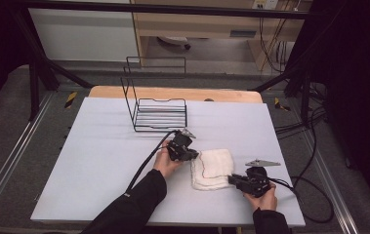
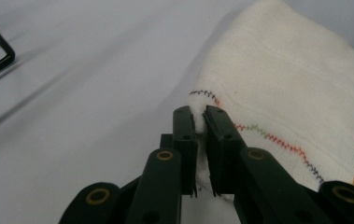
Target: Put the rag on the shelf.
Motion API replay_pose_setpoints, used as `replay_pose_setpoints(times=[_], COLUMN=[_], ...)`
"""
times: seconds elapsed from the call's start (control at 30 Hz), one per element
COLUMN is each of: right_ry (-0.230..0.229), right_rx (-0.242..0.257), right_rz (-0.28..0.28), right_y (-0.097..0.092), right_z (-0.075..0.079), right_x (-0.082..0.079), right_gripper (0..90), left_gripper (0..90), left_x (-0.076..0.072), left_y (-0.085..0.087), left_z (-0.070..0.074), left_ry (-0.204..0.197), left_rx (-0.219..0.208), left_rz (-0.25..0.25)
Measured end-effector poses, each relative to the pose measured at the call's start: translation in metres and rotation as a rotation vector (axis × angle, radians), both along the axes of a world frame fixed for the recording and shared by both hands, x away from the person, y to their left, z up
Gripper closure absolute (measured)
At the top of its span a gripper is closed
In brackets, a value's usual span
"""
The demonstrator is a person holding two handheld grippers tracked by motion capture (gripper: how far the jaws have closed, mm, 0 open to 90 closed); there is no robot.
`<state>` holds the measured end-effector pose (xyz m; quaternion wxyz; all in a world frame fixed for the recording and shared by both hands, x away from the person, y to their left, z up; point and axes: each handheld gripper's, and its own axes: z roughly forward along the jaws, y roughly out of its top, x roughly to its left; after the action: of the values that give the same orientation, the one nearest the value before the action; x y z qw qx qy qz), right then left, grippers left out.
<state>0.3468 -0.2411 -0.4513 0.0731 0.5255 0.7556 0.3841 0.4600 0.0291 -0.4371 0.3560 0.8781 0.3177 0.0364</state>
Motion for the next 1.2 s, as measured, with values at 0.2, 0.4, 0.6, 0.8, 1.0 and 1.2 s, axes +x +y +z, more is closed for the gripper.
replay_pose_setpoints(times=[0.2, 0.4, 0.6, 0.8, 1.0, 1.2], right_ry=[-0.007, -0.043, -0.069, -0.107, -0.146, -0.204], right_rx=[-0.025, -0.077, -0.101, -0.108, -0.120, -0.060], right_rz=[0.016, 0.075, 0.126, 0.178, 0.188, 0.149], right_y=[0.005, 0.023, 0.042, 0.056, 0.053, 0.034], right_z=[0.003, 0.007, 0.009, 0.007, 0.009, 0.019], right_x=[0.009, 0.027, 0.044, 0.053, 0.050, 0.038], right_gripper=[81.5, 81.7, 81.7, 81.5, 73.9, 49.4], left_gripper=[82.8, 82.8, 82.2, 81.5, 71.6, 44.8], left_x=[-0.017, -0.039, -0.069, -0.092, -0.086, -0.057], left_y=[0.029, 0.058, 0.072, 0.080, 0.083, 0.078], left_z=[0.004, 0.006, 0.007, 0.004, 0.005, 0.022], left_ry=[-0.004, 0.009, -0.022, -0.042, -0.058, -0.084], left_rx=[-0.021, -0.038, -0.003, -0.002, -0.021, -0.049], left_rz=[0.024, 0.081, 0.124, 0.159, 0.155, 0.136])
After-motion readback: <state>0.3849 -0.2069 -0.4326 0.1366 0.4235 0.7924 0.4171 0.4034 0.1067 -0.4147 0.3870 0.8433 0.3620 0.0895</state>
